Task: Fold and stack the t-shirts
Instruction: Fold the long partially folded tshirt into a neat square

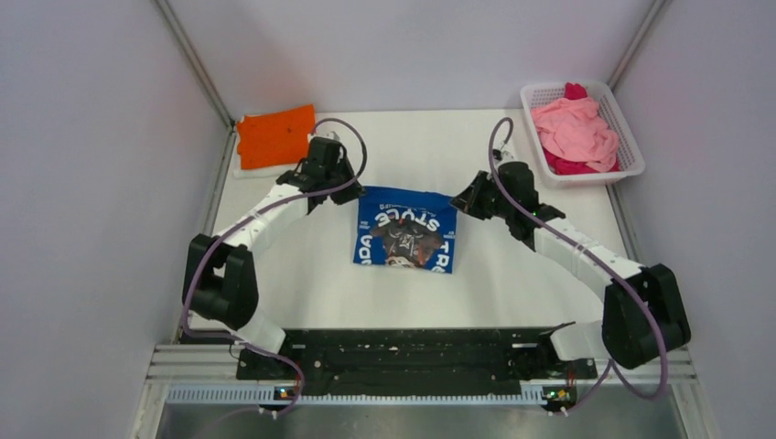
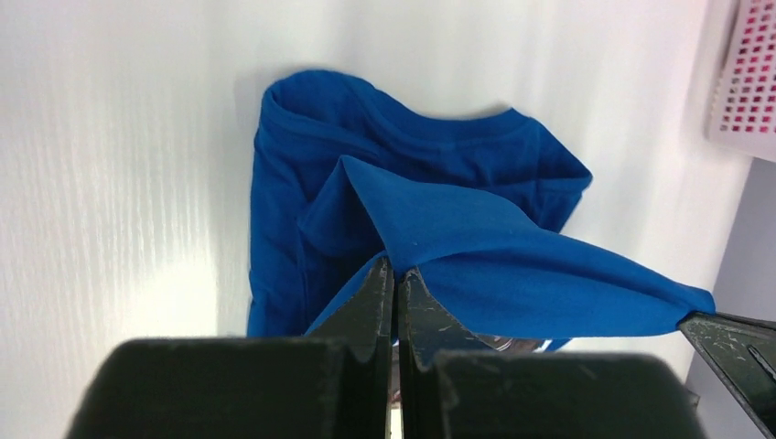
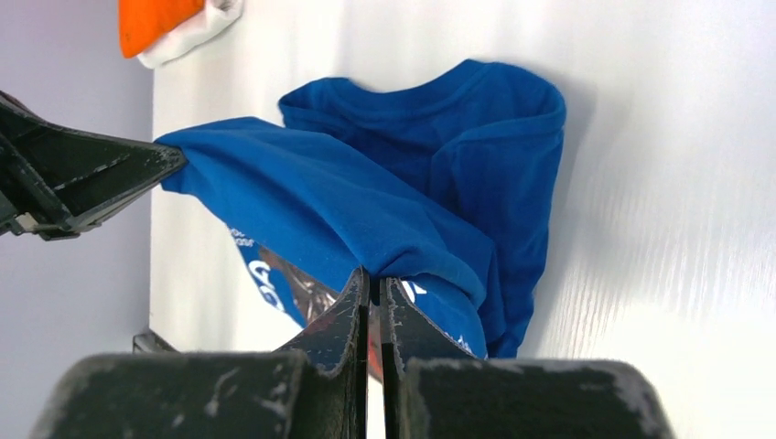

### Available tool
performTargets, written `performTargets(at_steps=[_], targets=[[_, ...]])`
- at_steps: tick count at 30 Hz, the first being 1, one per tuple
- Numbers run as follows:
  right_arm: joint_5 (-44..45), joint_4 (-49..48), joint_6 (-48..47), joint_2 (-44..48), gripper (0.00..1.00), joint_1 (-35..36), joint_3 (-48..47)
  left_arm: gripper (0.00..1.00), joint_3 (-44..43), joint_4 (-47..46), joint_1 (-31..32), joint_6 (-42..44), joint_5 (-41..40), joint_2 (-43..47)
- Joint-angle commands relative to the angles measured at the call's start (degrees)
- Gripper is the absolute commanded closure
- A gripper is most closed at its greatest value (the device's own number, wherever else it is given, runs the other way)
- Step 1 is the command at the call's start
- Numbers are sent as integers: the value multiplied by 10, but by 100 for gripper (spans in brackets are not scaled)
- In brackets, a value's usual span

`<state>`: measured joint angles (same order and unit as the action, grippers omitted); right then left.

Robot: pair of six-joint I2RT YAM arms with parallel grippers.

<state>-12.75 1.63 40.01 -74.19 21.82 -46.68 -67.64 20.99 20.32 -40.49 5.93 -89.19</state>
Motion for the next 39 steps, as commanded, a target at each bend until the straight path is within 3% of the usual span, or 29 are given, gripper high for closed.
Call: performTargets(at_steps=[1,14,20,31,39], targets=[[9,-58,-17,-59,100,-19,-45,100,-48,-21,-16,12,-37,-42],[-9,-87,-39,-188,100,-39,-96,100,-127,-14,-25,-6,-12,-170],[-34,-93,-49,-233,100,-39,-139,100,-119,-20,-28,-14,-37,-152],[-50,-111,-42,-169,100,-39,-95,100,-30,-27,-27,-15,-37,-49],[-77,-125,-42,-220,100,-40,-120,100,-33,-13,-28,-13,-58,-63]])
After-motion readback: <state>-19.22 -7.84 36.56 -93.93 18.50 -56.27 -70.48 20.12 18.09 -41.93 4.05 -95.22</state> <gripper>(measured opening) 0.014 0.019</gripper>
